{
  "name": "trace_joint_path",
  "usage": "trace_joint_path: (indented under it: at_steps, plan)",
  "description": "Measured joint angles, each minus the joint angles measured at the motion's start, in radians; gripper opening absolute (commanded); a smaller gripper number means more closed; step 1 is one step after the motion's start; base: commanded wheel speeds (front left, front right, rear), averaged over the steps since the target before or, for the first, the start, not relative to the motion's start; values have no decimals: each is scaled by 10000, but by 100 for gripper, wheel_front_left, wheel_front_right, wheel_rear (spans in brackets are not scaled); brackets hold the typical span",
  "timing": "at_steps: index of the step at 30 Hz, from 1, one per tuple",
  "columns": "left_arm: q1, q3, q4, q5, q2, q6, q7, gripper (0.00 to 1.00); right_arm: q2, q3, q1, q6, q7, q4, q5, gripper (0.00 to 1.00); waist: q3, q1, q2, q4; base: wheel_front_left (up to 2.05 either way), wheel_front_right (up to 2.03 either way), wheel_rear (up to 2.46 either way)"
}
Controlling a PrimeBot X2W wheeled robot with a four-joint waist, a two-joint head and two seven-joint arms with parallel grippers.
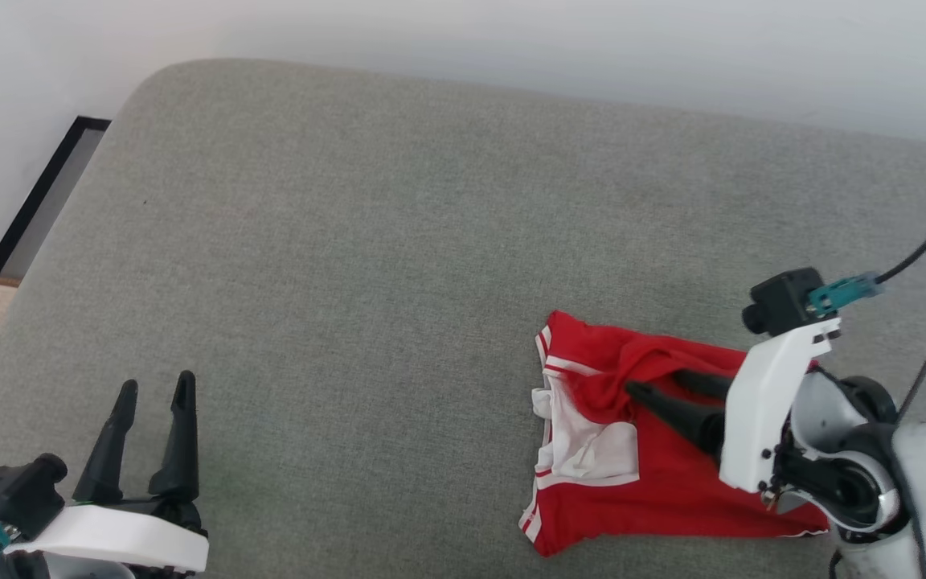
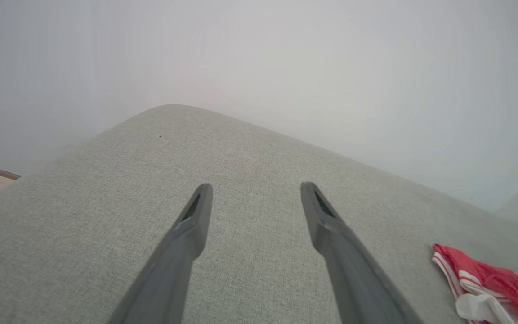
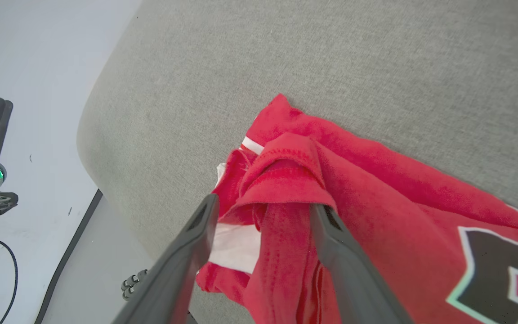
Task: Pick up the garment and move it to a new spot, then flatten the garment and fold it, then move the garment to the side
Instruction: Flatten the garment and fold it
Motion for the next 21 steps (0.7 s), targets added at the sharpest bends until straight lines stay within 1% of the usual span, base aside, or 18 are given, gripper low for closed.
trace_joint_path:
  at_steps: [6, 13, 17, 21]
  plan:
    - [226, 280, -82, -35, -27, 0, 0, 100, -245, -500, 68, 0, -499, -451, 33, 100, -259, 0, 0, -223, 0, 0, 0]
    - [560, 591, -138, 48, 65, 0, 0, 100, -397, -1051, 548, 0, -1346, -1003, -15, 100, -597, -1, 0, -725, 0, 0, 0]
    - [779, 800, -242, 173, 100, 0, 0, 100, -499, -1193, 853, 0, -2288, -1204, -121, 100, -818, 0, 0, -1088, 0, 0, 0]
    - [1015, 997, -357, 309, 92, 0, 0, 100, -796, -1074, 1235, 0, -3549, -1154, -476, 100, -1069, -1, 0, -1450, 0, 0, 0]
